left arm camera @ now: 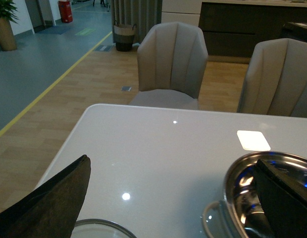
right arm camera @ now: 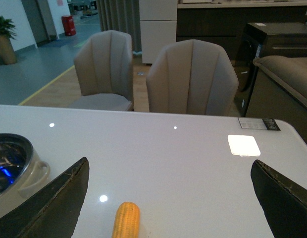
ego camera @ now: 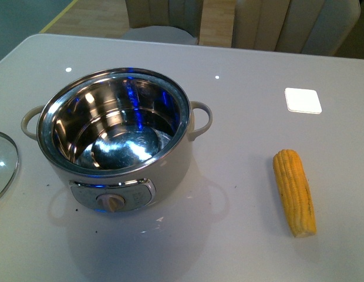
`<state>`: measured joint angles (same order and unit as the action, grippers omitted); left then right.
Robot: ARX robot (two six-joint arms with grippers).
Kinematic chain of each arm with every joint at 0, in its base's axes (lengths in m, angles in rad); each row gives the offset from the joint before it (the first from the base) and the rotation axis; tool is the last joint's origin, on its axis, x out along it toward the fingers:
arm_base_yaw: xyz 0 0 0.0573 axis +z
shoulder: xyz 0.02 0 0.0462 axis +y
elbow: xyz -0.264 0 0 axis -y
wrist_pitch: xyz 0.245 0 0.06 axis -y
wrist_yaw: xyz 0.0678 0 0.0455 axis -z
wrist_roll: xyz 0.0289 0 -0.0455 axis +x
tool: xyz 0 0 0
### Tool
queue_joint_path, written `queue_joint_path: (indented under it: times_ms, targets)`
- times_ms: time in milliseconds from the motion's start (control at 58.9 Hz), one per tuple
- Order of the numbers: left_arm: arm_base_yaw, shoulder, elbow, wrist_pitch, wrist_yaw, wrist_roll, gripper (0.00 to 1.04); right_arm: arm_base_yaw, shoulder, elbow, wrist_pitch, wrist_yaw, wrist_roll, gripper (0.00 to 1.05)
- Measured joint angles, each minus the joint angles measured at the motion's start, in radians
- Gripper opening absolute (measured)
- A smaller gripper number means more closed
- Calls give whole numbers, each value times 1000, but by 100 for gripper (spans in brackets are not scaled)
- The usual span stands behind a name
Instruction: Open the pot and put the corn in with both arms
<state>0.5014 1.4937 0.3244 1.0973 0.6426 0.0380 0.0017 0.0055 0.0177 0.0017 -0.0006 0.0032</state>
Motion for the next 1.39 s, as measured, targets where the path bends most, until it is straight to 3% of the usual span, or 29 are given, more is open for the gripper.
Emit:
queue_joint_path:
  times_ms: [170, 204, 306, 713, 1019, 1104, 1392]
  targets:
    - [-45, -148, -53, -86, -32, -21, 98, 0, 0, 0, 0, 0, 0, 96]
    - [-57, -148, -61, -58, -83, -23, 95, 0, 0, 0, 0, 0, 0, 96]
    - [-117, -186, -137, 7, -265, -30, 75, 0, 0, 0, 0, 0, 0, 96]
    - [-312, -574, -280, -239, -462, -37, 3, 0, 0, 0, 0, 0, 0, 96]
    - [-397, -830, -311, -456, -544, -36, 3, 0, 0, 0, 0, 0, 0, 96]
    - [-472, -901, -311, -520, -636, -36, 3, 0, 0, 0, 0, 0, 0, 96]
    - [-499, -1070, -311, -675, -642, -36, 3, 0, 0, 0, 0, 0, 0, 96]
